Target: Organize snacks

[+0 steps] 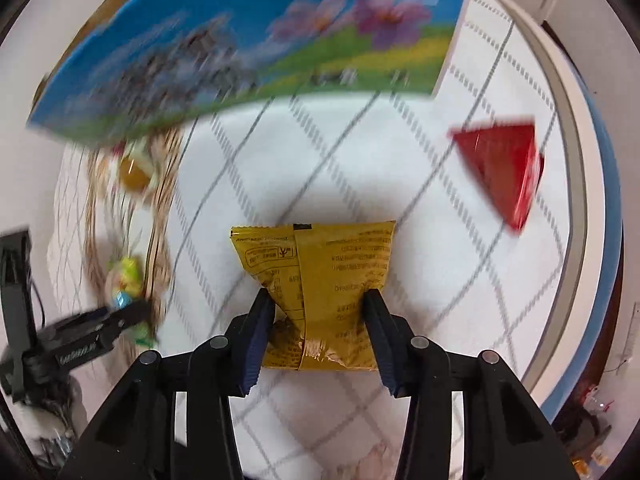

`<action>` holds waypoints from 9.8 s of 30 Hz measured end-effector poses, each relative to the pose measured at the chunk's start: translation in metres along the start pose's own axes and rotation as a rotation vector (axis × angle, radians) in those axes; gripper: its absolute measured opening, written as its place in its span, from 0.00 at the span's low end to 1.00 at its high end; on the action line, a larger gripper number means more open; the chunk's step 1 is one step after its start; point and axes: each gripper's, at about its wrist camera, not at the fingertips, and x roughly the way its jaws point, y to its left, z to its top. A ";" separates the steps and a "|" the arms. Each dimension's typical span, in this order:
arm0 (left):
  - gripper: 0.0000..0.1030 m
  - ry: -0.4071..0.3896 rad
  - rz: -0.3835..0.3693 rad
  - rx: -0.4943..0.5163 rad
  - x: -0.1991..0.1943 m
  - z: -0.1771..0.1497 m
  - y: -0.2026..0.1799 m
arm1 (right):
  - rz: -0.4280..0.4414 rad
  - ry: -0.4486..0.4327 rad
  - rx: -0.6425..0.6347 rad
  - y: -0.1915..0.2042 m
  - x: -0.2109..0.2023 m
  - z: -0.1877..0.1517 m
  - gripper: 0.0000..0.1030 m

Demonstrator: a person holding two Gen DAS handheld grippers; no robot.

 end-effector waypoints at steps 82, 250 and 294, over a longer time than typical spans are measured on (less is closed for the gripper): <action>0.75 -0.388 0.143 0.154 -0.159 0.181 -0.116 | -0.060 -0.375 -0.005 0.031 -0.099 0.182 0.86; 0.86 -0.231 0.051 0.214 -0.125 0.196 -0.139 | -0.042 -0.278 0.080 0.005 -0.079 0.171 0.94; 0.87 -0.658 0.127 0.212 -0.253 0.013 -0.126 | -0.116 -0.641 -0.026 0.050 -0.223 0.003 0.99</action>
